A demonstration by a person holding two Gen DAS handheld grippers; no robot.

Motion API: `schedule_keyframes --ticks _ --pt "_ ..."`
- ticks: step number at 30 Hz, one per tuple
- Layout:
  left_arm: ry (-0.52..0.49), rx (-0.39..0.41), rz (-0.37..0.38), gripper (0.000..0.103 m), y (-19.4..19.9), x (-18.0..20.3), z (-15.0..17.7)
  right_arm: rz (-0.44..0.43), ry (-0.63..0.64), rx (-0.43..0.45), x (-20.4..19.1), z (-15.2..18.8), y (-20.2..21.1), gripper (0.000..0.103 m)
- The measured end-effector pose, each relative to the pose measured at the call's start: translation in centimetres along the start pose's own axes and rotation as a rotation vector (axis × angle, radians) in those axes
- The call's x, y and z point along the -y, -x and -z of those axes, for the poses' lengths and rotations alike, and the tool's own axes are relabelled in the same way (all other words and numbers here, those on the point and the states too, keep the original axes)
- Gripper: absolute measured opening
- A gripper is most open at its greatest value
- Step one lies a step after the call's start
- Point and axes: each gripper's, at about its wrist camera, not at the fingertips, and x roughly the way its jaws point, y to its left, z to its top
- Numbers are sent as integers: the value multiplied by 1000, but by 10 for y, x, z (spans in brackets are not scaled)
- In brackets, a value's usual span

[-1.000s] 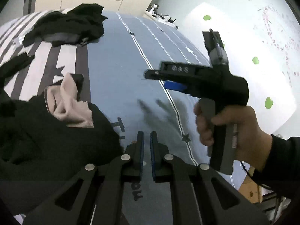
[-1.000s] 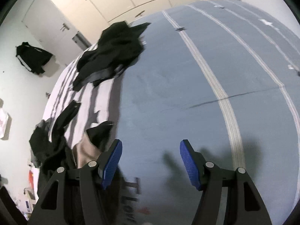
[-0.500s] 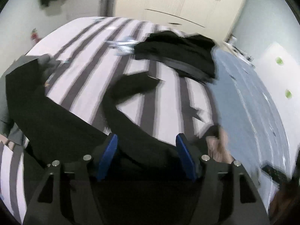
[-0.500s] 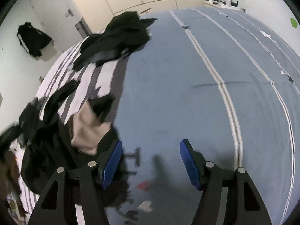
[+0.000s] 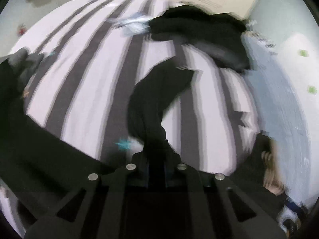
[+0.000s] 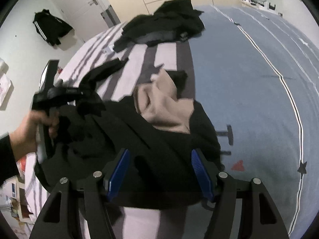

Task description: Fold clothes

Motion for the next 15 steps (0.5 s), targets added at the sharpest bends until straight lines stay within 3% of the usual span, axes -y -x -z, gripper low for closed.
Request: schedule_keyframes --ticks 5,7,8,10,15 --pt "-7 5 117 10 21 11 17 -50 71 16 -33 -22 -7 64" --pt "52 2 124 22 23 -2 16 -89 124 16 -56 -30 -15 64" --pt "92 12 121 34 26 -12 13 -109 151 17 -67 -34 -19 65" --pt "164 39 110 45 33 -35 5 -122 203 -1 -92 -39 -32 65" --pt "218 67 15 48 51 -86 3 -33 273 -70 -131 -51 -80 66"
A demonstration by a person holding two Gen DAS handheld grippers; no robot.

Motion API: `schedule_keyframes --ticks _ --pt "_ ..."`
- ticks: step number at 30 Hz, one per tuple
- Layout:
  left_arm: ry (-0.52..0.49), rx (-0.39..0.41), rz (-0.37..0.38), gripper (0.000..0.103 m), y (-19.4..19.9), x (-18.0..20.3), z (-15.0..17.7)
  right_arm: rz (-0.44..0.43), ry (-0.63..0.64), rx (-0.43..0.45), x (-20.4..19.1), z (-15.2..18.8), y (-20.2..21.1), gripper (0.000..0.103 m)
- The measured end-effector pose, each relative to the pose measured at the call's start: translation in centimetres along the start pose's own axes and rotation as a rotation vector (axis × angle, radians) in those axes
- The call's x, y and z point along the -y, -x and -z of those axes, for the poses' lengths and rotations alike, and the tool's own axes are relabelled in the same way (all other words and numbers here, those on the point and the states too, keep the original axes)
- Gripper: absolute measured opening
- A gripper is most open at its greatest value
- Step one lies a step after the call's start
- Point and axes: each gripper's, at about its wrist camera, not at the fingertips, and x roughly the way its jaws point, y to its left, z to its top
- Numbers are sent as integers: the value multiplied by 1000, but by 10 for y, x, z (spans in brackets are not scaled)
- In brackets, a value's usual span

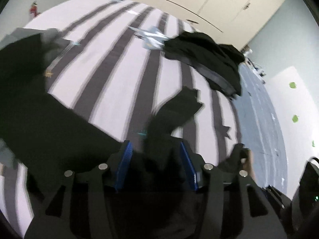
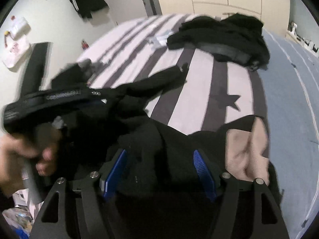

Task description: Fold clothes

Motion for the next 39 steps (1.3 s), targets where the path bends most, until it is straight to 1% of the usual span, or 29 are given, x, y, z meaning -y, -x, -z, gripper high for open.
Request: schedule_keyframes --ticks 2,3,4,5,6,7,8,10,11,12,13,14,15,16,18,19,22,23,24,25,27,29,30,31,32,34,36,37,39 --pt "7 -7 -54 48 3 -19 1 13 -26 -79 3 -7 -26 63" --pt "15 -18 -89 49 4 -29 2 16 -41 -108 7 -8 -34 43" --pt "33 -38 -106 51 3 -40 3 18 -55 -137 11 -8 -42 28" --pt "55 -61 -117 56 1 -52 5 14 -74 -133 16 -8 -41 11" --pt "75 -94 -120 58 -3 -61 7 10 -92 -128 22 -8 -39 9" --pt "98 -144 -118 59 -11 -69 9 6 -110 -122 27 -8 -37 8" --pt "98 -164 -117 59 -16 -71 11 1 -129 -117 33 -7 -36 7" --pt "83 -182 -115 59 -22 -70 12 -1 -158 -74 46 -5 -15 7" --pt "62 -172 -115 59 -23 -66 11 9 -182 -46 57 -2 -1 7" --pt "40 -163 -116 55 -25 -62 10 19 -207 -18 68 2 14 7" --pt "26 -171 -115 31 -29 -57 8 29 -232 10 79 5 28 7" --pt "18 -180 -121 4 -32 -53 5 39 -257 38 90 9 43 7" --pt "11 -188 -131 1 -35 -49 3 52 -292 59 103 12 55 7" --pt "-3 -171 -144 1 -33 -43 -1 73 -346 93 122 21 73 7" --pt "-22 -110 -150 1 -23 -33 -9 116 -413 127 150 38 100 7" --pt "-26 -75 -151 1 -16 -28 -14 154 -455 151 171 49 119 7" --pt "12 0 -160 1 7 -20 -29 248 -545 196 219 79 157 7" --pt "35 10 -144 1 14 -17 -32 275 -570 206 230 86 165 7" --pt "52 -4 -103 1 17 -12 -34 306 -615 218 250 99 176 7" --pt "67 -24 -56 4 19 -7 -36 333 -658 227 266 110 186 7" --pt "44 -49 -9 18 21 11 -33 387 -723 232 289 136 199 6" --pt "-28 -65 9 51 16 37 -25 445 -769 223 309 161 207 6" --pt "-64 -78 15 56 10 49 -23 475 -802 209 317 175 209 6" --pt "-100 -91 20 59 4 62 -20 498 -831 188 324 188 206 6" --pt "-116 -112 5 60 -4 69 -16 520 -860 167 332 202 204 7" --pt "-134 -159 -41 60 -23 80 -6 561 -936 110 353 235 194 7" --pt "-157 -227 -111 60 -49 82 8 569 -992 63 366 259 179 7" --pt "-169 -272 -151 60 -63 81 15 558 -985 52 364 259 176 7" --pt "-211 -368 -195 60 -84 84 28 535 -969 30 360 258 169 8"
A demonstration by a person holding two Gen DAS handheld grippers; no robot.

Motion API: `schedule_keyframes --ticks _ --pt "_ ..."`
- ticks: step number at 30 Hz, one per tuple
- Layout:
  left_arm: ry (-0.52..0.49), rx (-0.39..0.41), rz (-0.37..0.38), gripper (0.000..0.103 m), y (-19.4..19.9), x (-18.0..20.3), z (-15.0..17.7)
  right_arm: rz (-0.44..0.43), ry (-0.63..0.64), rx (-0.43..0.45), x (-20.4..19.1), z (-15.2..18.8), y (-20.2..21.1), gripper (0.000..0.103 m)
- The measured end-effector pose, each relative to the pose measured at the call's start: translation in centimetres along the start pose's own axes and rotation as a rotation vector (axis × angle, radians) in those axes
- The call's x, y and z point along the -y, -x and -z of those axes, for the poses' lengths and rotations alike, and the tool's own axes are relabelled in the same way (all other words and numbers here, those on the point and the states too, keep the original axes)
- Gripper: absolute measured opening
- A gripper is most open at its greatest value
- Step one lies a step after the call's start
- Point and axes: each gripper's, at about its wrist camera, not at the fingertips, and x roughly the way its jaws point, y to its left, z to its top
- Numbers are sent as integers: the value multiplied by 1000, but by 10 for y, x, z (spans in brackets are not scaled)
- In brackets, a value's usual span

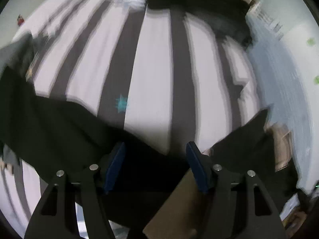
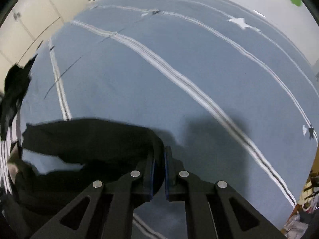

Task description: Fold clothes

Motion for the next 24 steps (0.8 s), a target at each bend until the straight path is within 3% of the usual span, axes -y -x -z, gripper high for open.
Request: schedule_keyframes --ticks 1,4,6,8,13,14,18,19,21,22,24 --pt "-24 -49 -19 59 -11 5 2 -20 23 17 -8 -1 8 10" --pt "-76 74 67 59 12 17 5 -117 83 90 -36 -4 41 19" --pt "-81 127 149 59 25 26 3 -206 127 122 -57 -3 55 40" --pt "-111 101 204 60 20 40 -2 -299 180 149 -82 -3 67 48" --pt "-219 38 199 60 -8 77 -7 -420 296 89 -135 3 51 50" --pt "-246 22 175 60 -15 85 -8 -455 318 56 -144 4 43 56" --pt "-315 -20 130 61 -39 100 -5 -462 468 -61 -189 26 2 57" --pt "-322 -19 122 58 -42 101 -6 -459 491 -82 -192 36 -2 57" --pt "-334 2 120 39 -43 101 -8 -437 571 -112 -208 47 -17 57" --pt "-338 16 123 21 -42 100 -10 -419 617 -122 -216 53 -24 58" --pt "-337 39 124 12 -38 97 -12 -390 684 -129 -227 62 -31 64"
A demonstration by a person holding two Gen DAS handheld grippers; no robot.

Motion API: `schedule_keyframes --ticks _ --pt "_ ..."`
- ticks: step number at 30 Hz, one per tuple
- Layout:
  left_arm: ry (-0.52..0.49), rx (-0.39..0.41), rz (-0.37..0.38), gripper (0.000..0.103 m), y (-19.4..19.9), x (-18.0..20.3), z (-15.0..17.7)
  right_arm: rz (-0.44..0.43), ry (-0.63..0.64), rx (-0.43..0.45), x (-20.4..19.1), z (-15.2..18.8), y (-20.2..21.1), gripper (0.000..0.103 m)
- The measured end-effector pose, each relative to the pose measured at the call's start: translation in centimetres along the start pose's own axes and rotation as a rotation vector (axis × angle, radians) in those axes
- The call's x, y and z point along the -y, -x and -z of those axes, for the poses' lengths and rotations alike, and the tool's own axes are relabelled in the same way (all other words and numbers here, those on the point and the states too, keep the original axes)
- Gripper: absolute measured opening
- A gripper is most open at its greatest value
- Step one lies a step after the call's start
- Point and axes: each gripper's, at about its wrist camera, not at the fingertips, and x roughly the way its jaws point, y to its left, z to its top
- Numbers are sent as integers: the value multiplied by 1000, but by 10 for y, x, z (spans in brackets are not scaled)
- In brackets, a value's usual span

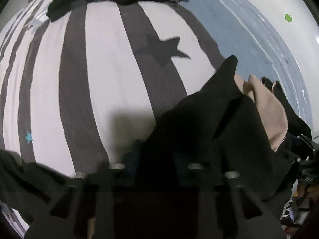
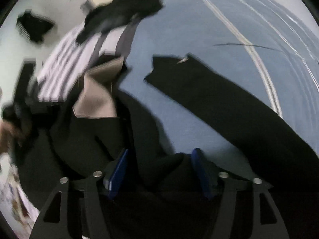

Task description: Fold clothes

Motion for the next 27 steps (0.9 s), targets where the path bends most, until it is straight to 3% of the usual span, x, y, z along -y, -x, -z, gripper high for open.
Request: schedule_keyframes --ticks 2,5,8,11,15,18,20,22,24,27 --pt "14 31 -12 10 7 -6 -1 21 26 -11 -4 -1 -5 62" --pt "90 94 -17 9 26 -30 -6 34 -34 -24 5 -6 -10 25" --pt "160 186 -46 9 53 -54 -4 26 -91 -24 13 -19 -11 6" --pt "228 292 -73 9 94 -79 -23 130 -64 43 5 -42 -7 5" --pt "313 403 -115 9 145 -120 -40 200 -136 175 13 -97 6 5" --pt "352 433 -163 10 156 -126 -64 206 -89 276 -2 -147 13 5" --pt "380 361 -167 20 144 -141 -71 231 -23 340 -17 -179 14 5" --pt "406 275 -194 29 127 -156 -72 224 -35 355 -27 -211 0 6" --pt "475 232 -231 41 115 -172 -65 175 -35 256 -27 -236 -27 11" --pt "567 263 -143 49 116 -196 -42 127 -51 189 -23 -231 -32 14"
